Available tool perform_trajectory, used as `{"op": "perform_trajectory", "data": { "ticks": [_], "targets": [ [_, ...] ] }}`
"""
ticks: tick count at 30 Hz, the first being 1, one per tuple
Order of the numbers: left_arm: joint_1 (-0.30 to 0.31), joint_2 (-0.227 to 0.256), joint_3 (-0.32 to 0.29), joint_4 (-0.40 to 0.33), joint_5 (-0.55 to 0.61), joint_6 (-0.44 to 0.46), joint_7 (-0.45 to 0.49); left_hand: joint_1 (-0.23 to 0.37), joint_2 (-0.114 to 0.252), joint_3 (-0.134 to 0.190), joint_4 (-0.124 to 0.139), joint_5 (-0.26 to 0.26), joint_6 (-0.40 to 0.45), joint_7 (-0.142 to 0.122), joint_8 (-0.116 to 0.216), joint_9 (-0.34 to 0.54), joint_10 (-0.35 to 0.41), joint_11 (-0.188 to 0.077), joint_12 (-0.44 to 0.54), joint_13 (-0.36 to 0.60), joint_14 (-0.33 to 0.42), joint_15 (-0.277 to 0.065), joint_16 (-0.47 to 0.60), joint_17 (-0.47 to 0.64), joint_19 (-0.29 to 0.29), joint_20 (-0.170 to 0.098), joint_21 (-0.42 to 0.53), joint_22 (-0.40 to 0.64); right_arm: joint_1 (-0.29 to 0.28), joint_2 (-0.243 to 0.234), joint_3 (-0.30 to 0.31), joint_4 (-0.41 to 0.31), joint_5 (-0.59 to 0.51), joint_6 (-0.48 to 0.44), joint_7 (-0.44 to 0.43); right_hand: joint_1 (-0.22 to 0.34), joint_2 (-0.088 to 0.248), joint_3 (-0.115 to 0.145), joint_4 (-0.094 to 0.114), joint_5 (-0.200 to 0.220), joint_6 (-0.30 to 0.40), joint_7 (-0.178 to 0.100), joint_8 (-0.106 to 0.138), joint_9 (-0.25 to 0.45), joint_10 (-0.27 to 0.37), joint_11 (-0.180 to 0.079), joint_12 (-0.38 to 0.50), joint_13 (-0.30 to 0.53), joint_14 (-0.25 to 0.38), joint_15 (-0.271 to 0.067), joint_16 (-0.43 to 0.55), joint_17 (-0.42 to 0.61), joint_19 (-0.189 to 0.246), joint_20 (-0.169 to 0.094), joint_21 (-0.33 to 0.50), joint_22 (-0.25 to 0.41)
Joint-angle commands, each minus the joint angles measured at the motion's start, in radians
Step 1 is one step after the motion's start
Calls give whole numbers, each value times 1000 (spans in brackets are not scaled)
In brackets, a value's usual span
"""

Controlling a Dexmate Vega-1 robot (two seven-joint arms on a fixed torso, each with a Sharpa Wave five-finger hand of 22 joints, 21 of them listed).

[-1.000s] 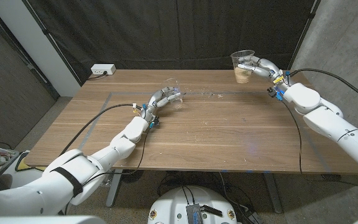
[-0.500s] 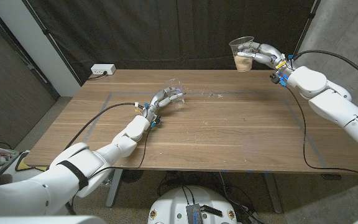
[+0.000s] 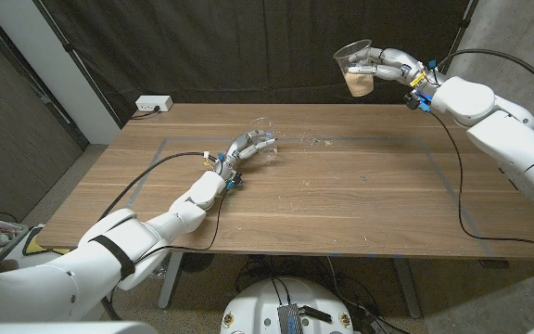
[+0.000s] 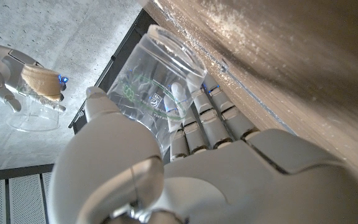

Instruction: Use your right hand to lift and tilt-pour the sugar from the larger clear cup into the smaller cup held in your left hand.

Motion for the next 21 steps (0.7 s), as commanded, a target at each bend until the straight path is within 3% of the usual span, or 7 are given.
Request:
{"op": "perform_trajectory", "data": {
  "ticks": [1, 7, 21],
  "targets": [
    [22, 17, 9, -76, 16, 28, 12, 6, 8, -7, 1, -1, 8, -3, 10, 1, 7, -2, 7, 1, 12, -93, -1, 6, 2, -9, 6, 6, 57, -42, -38, -138, -60, -136, 86, 13, 11, 7, -6, -1, 10, 1, -6, 0, 10, -1, -5, 3, 8, -182, -2, 4, -5, -120, 9, 3],
    [30, 23, 9, -110, 19, 44, -5, 7, 9, -9, 1, -2, 8, -3, 11, 1, 7, -1, 8, 2, 13, -93, -3, 8, 2, -9, 8, 6, 128, -23, -102, -175, -116, -221, 153, 19, 15, 11, -7, -2, 11, 3, -7, 0, 12, -1, -6, 4, 14, -182, 0, 6, -10, -116, 11, 4],
    [58, 47, 0, -180, 22, 68, -23, 11, 11, -13, 2, -5, 9, -5, 14, 2, 8, -2, 8, 0, 16, -94, -6, 12, 0, -10, 9, 5, 240, 57, -228, -155, -222, -278, 266, 20, 19, 14, -5, -7, 22, 0, -7, 0, 21, 1, -10, 4, 19, -180, -3, 7, -15, -112, 16, 6]
  ]
}}
